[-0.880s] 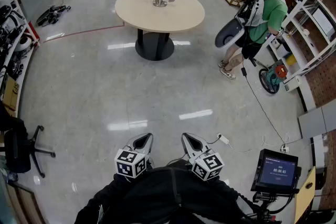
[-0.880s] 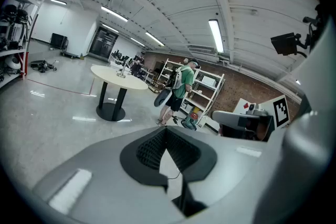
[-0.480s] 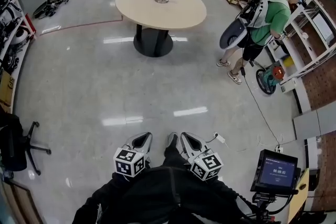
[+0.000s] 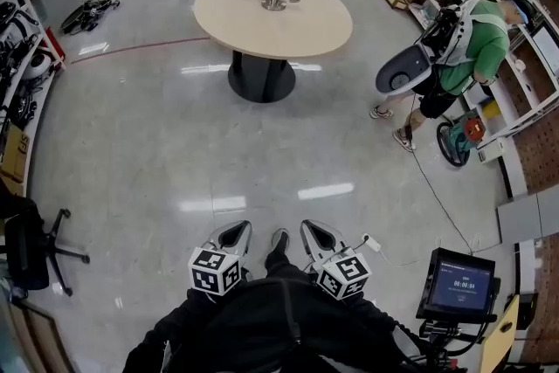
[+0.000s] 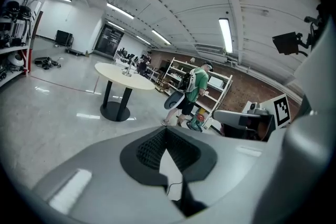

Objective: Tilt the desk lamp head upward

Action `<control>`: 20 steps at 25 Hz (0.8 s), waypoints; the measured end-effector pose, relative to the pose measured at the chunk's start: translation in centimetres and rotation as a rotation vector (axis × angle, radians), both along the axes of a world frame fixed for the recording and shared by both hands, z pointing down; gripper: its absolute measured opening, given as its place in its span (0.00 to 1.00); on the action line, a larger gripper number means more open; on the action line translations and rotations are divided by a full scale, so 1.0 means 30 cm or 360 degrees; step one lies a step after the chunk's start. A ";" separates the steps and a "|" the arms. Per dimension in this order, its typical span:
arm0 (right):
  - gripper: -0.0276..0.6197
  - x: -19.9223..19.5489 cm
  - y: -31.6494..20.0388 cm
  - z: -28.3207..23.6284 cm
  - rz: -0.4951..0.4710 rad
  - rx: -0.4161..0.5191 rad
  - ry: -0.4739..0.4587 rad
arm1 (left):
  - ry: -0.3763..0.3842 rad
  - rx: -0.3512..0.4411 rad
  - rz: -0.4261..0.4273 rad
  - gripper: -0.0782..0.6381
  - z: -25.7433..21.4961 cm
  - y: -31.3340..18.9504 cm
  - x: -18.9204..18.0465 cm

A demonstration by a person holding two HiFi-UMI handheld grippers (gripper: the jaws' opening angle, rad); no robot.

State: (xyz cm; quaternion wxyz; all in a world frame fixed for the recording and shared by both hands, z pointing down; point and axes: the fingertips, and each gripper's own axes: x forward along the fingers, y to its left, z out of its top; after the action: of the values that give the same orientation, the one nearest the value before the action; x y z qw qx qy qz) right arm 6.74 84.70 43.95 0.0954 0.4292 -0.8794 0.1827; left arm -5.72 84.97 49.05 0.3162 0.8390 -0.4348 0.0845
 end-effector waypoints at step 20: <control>0.03 0.394 -0.663 0.023 -0.0058 -0.0012 -0.0162 | -0.0146 0.0002 -0.0066 0.12 -0.017 -0.602 0.360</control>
State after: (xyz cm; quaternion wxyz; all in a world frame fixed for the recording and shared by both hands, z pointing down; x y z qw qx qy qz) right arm 18.54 64.80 44.63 0.0555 0.4029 -0.8901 0.2058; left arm 5.07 66.91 48.54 0.2971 0.8252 -0.4661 0.1162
